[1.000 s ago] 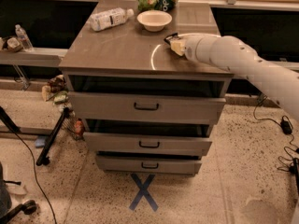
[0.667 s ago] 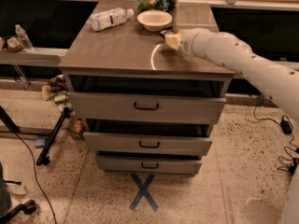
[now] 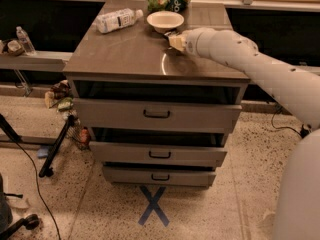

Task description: Move rxbar chocolate near paper bowl

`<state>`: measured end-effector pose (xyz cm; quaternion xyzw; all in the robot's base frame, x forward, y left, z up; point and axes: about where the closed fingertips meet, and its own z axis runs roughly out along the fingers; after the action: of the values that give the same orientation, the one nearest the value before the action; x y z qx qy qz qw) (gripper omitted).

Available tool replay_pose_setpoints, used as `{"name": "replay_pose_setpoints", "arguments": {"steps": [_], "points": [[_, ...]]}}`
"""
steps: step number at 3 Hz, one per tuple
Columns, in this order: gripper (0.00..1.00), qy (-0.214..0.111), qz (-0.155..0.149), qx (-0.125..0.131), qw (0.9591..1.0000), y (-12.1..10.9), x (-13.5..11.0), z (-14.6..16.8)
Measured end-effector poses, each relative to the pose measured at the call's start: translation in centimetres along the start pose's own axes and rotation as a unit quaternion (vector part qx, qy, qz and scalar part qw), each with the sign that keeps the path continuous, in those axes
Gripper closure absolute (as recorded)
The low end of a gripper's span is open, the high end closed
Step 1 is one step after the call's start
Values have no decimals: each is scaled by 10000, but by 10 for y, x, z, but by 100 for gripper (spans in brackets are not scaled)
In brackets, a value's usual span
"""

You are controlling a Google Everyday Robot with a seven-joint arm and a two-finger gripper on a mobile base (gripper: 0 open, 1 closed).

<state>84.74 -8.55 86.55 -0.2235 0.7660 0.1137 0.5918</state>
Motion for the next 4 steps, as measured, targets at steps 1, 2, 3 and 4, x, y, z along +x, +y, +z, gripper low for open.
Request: {"name": "replay_pose_setpoints", "arguments": {"steps": [1, 2, 3, 4], "points": [[50, 85, -25, -33, 10000, 5, 2, 12], [27, 77, -12, -27, 10000, 11, 0, 28], [4, 45, 0, 22, 10000, 15, -3, 39], [0, 51, -14, 62, 10000, 16, -3, 42]]}}
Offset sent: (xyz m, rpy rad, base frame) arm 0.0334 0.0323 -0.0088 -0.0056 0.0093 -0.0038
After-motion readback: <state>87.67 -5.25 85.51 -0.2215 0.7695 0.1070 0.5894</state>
